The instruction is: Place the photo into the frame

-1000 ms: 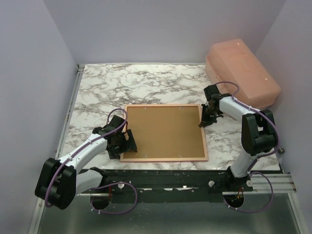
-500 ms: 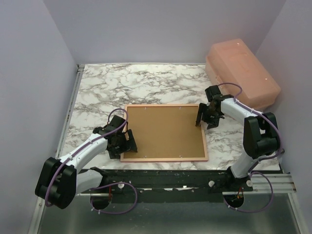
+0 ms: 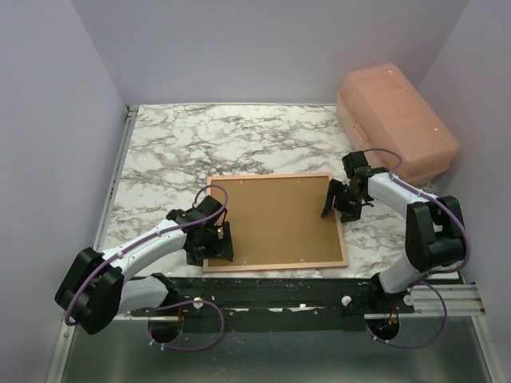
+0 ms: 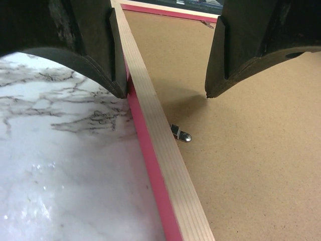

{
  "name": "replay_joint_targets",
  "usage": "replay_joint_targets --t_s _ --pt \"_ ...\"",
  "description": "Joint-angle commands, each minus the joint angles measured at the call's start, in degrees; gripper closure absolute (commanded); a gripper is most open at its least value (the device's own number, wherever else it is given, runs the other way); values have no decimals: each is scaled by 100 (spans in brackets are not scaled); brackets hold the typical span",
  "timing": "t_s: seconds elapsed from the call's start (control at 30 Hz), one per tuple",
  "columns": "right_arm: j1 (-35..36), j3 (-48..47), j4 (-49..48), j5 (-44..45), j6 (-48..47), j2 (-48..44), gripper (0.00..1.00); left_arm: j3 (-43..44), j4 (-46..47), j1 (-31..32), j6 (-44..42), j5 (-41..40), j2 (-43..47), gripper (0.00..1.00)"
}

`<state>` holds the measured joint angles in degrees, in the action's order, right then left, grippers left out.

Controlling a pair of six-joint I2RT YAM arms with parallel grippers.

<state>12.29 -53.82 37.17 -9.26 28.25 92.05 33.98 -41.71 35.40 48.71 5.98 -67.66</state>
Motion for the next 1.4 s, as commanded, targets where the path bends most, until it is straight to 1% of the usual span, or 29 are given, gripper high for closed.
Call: replay_joint_targets --t_s 0.0,0.1,0.13,0.2,0.27,0.4,0.5,0.67,0.77,0.9,1.07,1.2,1.37 --pt "92 181 285 -533 243 -416 32 -63 543 442 672 450 405 10" --pt "81 277 304 -327 236 -510 31 -293 669 674 927 455 592 10" --pt "65 292 296 -270 253 -520 26 -356 702 744 982 455 608 10" --pt "41 270 286 -175 245 -504 22 -441 693 801 1036 424 625 8" --pt "32 207 282 -106 249 -474 19 -417 554 802 1034 279 623 6" --pt "20 103 274 -67 219 -371 18 -123 221 752 1018 -78 575 4" --pt "25 113 239 -89 200 -303 18 103 168 579 1018 -196 404 4" --pt "23 215 169 -120 175 -267 18 334 230 51 827 -290 74 4" --pt "24 272 141 -129 153 -245 18 354 425 -400 643 -202 -77 5" --pt "16 280 116 -149 127 -181 18 384 739 -797 433 -1 -254 8" --pt "13 293 89 -182 111 -130 18 706 767 -970 269 -30 -654 9" --pt "17 300 71 -216 101 -100 18 1019 635 -1082 199 -211 -1025 13" --pt "18 367 54 -234 67 -79 19 1223 579 -1163 92 -421 -1254 17"
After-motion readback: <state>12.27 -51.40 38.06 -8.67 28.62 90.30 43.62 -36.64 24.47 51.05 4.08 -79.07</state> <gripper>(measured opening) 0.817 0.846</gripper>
